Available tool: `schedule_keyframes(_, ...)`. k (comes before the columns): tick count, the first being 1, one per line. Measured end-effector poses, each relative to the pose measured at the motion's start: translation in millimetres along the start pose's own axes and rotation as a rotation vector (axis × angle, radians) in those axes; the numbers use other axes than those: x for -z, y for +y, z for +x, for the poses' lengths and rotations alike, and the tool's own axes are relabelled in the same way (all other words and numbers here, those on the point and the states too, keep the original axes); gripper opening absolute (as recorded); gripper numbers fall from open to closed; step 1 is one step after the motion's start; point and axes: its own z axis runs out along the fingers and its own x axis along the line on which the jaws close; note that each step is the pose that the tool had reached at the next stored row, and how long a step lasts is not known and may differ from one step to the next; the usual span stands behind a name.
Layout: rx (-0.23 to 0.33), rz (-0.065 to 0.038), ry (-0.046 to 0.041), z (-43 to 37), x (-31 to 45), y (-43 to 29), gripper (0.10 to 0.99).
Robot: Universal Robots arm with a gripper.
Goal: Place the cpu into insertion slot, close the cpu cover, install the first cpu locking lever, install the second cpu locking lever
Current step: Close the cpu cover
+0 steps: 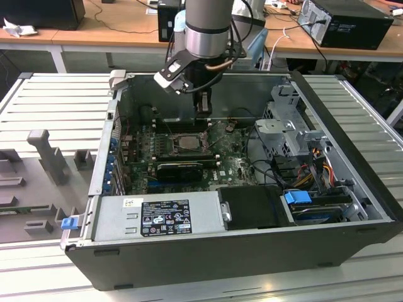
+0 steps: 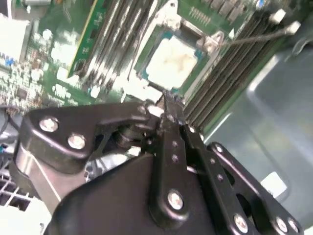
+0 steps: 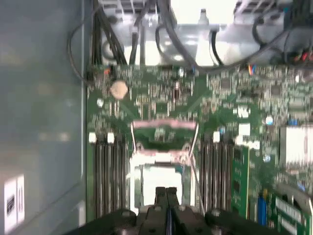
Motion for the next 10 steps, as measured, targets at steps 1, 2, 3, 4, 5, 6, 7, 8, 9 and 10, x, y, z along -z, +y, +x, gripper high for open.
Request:
schedule_keyframes(1, 0.000, 0.002, 0.0004, 0.0, 0.0, 7.3, 0.106)
schedule_keyframes(2, 0.000, 0.002, 0.0004, 0.0, -0.1, 11.7, 0.106)
schedule_keyframes(3, 0.000, 0.002, 0.0004, 0.1, 0.0, 14.9, 0.106)
schedule_keyframes(4, 0.000, 0.002, 0.0003, 0.1, 0.3, 17.2, 0.106)
schedule_keyframes(5, 0.000, 0.002, 0.0002, 0.1, 0.8, 19.3, 0.106)
schedule_keyframes(6, 0.000, 0.002, 0.0004, 0.2, 1.2, 24.0, 0.106)
schedule_keyframes(7, 0.000, 0.002, 0.0000, 0.2, 1.3, 26.8, 0.106)
schedule_keyframes(8, 0.000, 0.002, -0.0002, 0.1, 1.4, 29.6, 0.106)
schedule_keyframes(9, 0.000, 0.002, -0.0003, 0.2, 1.4, 34.3, 0.106)
schedule_keyframes(10, 0.000, 0.002, -0.0004, 0.1, 1.4, 39.1, 0.106)
